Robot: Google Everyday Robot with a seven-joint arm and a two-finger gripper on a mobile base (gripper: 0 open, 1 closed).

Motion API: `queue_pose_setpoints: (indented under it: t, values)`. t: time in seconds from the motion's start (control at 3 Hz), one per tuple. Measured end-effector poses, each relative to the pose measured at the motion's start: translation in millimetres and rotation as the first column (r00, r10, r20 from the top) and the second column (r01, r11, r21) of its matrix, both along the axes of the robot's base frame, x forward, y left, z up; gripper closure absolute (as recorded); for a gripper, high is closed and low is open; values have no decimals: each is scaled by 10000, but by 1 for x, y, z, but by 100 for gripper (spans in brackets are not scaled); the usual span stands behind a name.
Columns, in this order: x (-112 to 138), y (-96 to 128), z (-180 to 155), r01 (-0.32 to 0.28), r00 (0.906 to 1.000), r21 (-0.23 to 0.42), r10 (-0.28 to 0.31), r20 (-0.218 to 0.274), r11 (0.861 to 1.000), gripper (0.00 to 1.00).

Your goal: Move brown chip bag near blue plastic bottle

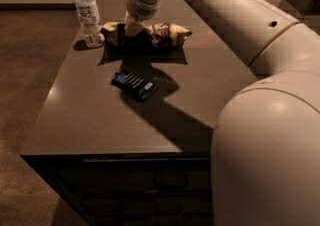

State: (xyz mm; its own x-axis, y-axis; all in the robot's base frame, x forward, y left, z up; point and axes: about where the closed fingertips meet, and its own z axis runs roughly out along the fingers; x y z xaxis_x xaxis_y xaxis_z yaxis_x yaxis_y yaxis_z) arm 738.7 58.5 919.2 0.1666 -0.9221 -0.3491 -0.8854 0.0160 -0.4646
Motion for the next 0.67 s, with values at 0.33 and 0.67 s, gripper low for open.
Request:
queue_pose_setpoints:
  t: [0.33,0.67]
  values:
    - [0,1,-3,-21,10000,-15,20,-36,10000,4]
    - [0,2,-4,-33,10000,-23,33,-58,10000,0]
